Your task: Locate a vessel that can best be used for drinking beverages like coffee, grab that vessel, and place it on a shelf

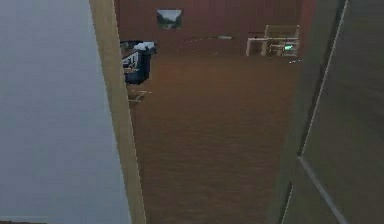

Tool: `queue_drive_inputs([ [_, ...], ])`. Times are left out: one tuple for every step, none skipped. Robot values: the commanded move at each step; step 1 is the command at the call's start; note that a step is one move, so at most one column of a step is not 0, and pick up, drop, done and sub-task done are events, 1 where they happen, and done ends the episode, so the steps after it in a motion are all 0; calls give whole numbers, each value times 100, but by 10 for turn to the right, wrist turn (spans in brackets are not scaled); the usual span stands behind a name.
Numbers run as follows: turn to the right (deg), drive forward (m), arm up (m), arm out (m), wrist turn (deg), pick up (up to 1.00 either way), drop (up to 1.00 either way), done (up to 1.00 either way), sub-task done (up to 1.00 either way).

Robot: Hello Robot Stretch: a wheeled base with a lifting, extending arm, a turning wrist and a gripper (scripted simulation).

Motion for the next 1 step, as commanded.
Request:
queue_drive_inputs([
  [60,0,0,0,0,0,0,0,0],
])
